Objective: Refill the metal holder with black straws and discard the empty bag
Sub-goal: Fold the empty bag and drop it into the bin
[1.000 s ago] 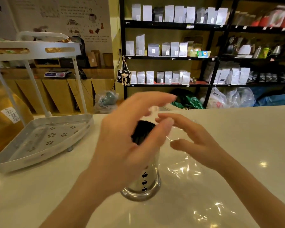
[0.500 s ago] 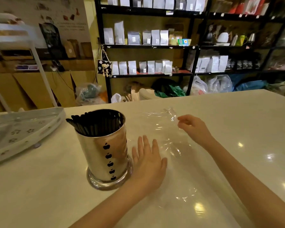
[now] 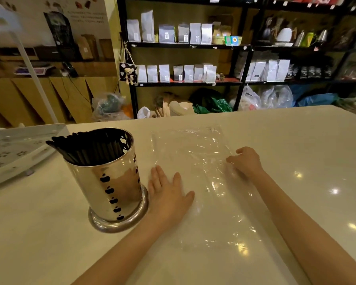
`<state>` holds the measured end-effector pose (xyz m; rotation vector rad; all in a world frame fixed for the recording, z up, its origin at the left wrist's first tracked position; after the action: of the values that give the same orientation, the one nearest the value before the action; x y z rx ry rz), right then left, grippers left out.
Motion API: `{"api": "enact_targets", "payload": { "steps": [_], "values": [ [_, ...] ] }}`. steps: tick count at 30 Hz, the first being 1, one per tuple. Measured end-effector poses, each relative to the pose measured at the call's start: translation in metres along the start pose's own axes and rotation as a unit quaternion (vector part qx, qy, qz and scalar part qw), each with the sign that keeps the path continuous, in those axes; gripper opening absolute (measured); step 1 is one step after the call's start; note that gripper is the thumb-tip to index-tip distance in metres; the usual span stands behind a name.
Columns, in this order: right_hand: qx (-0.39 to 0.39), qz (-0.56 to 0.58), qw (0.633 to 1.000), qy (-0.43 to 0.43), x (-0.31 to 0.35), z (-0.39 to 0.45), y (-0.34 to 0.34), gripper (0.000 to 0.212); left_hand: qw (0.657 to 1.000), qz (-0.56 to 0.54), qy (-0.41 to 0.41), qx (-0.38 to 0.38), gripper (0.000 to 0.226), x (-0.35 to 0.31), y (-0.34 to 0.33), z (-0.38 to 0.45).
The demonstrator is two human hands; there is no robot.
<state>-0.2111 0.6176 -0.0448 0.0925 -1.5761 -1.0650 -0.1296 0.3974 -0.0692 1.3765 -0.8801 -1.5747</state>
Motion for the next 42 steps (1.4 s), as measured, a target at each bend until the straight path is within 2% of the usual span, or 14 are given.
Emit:
{"api": "enact_targets", "payload": {
  "steps": [2, 4, 9, 11, 13, 17, 19, 21, 23, 26, 33, 36, 39, 42],
  "values": [
    [-0.008, -0.012, 1.0, 0.005, -0.004, 0.005, 0.003, 0.03, 0.998, -0.056, 0.038, -0.011, 0.075, -0.001, 0.003, 0.003],
    [-0.019, 0.003, 1.0, 0.011, -0.005, 0.007, 0.006, 0.02, 0.994, -0.082, 0.074, -0.003, 0.085, -0.001, 0.005, 0.007],
    [-0.07, 0.125, 0.99, 0.017, -0.007, 0.006, 0.009, 0.017, 0.989, -0.119, 0.089, -0.022, 0.106, -0.005, 0.009, 0.025],
    [-0.083, 0.194, 0.977, -0.001, -0.011, 0.004, 0.01, 0.015, 0.978, -0.182, 0.091, -0.055, 0.105, -0.006, 0.012, 0.03],
    [-0.089, 0.229, 0.969, -0.012, -0.015, 0.005, 0.012, 0.013, 0.94, -0.304, 0.124, -0.089, 0.093, -0.004, 0.014, 0.034],
    [-0.084, 0.281, 0.956, -0.013, -0.019, 0.008, 0.019, 0.008, 0.821, -0.512, 0.235, -0.094, 0.071, -0.002, 0.015, 0.041],
    [-0.074, 0.302, 0.95, -0.022, -0.02, 0.01, 0.023, 0.007, 0.796, -0.548, 0.235, -0.1, 0.064, -0.004, 0.019, 0.044],
    [-0.052, 0.322, 0.944, -0.04, -0.019, 0.011, 0.028, 0.006, 0.806, -0.542, 0.206, -0.118, 0.055, -0.007, 0.025, 0.049],
    [-0.021, 0.349, 0.935, -0.065, -0.017, 0.01, 0.034, 0.017, 0.817, -0.526, 0.195, -0.134, 0.047, -0.01, 0.032, 0.053],
    [-0.004, 0.373, 0.926, -0.06, -0.014, 0.008, 0.043, 0.031, 0.813, -0.523, 0.205, -0.153, 0.044, -0.011, 0.044, 0.061],
    [-0.019, 0.358, 0.932, 0.052, -0.005, 0.007, 0.073, 0.02, 0.815, -0.534, 0.146, -0.172, 0.047, -0.014, 0.069, 0.064],
    [-0.009, 0.347, 0.935, 0.077, 0.007, 0.006, 0.092, 0.016, 0.838, -0.49, 0.118, -0.207, 0.044, -0.014, 0.076, 0.065],
    [0.031, 0.265, 0.954, 0.136, 0.019, 0.0, 0.109, 0.027, 0.871, -0.4, 0.079, -0.274, 0.036, -0.013, 0.081, 0.066],
    [0.012, 0.132, 0.969, 0.208, 0.024, -0.004, 0.115, 0.029, 0.877, -0.348, 0.053, -0.328, 0.025, -0.015, 0.084, 0.064]
  ]
}}
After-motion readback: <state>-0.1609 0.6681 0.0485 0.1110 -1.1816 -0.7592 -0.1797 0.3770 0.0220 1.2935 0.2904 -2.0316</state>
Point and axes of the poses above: each hand's wrist, its own z-axis towards the middle knuckle, its own y-axis out of the back of the hand, x = y × z, the point moved 3 cm from there along z, towards the middle knuckle, and after that the axes turned 14 degrees about -x, right-handed, at the moved point
